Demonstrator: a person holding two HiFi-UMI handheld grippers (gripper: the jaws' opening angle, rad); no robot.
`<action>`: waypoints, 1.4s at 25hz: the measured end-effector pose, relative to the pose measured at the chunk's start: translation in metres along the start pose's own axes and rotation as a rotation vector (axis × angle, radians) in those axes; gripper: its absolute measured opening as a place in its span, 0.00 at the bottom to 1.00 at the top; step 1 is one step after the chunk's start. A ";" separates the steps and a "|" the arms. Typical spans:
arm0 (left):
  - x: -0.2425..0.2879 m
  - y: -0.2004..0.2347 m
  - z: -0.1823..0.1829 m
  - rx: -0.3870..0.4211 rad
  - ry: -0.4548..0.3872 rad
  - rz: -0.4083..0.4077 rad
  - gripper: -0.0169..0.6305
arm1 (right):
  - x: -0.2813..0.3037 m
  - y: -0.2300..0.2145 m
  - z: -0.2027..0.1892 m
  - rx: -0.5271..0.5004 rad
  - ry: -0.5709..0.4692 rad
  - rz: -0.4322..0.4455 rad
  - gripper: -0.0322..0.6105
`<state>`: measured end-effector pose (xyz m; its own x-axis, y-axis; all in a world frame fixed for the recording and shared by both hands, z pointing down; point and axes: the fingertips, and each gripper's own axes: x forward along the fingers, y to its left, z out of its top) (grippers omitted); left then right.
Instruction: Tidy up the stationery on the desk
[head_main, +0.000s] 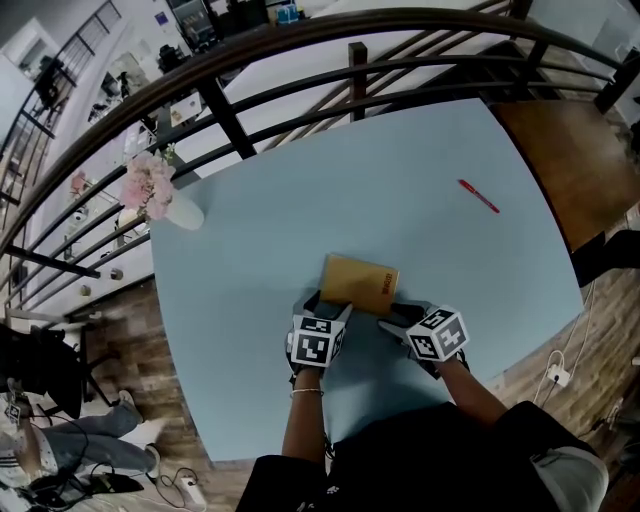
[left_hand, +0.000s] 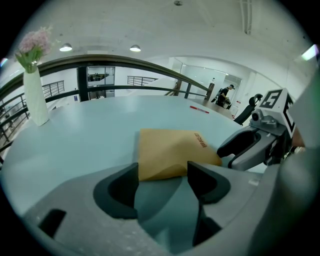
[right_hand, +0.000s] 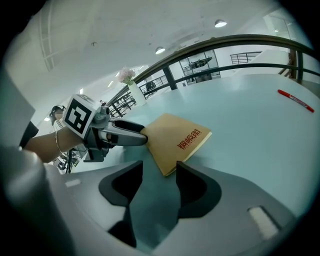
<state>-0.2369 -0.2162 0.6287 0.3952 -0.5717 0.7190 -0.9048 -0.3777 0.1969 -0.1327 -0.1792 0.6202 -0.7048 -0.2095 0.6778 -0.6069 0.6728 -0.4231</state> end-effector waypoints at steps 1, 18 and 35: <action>-0.001 0.000 0.000 -0.003 -0.002 -0.002 0.49 | -0.001 0.000 0.000 -0.006 0.001 0.003 0.39; -0.028 -0.013 -0.014 -0.272 -0.085 0.024 0.49 | -0.004 -0.027 0.074 -0.259 -0.030 0.055 0.44; -0.015 -0.020 -0.007 -0.368 -0.084 -0.001 0.48 | 0.048 -0.040 0.078 -0.335 0.117 0.158 0.45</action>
<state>-0.2260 -0.1950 0.6193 0.3941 -0.6352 0.6642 -0.8947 -0.1000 0.4353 -0.1706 -0.2716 0.6225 -0.7217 -0.0152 0.6920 -0.3269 0.8887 -0.3215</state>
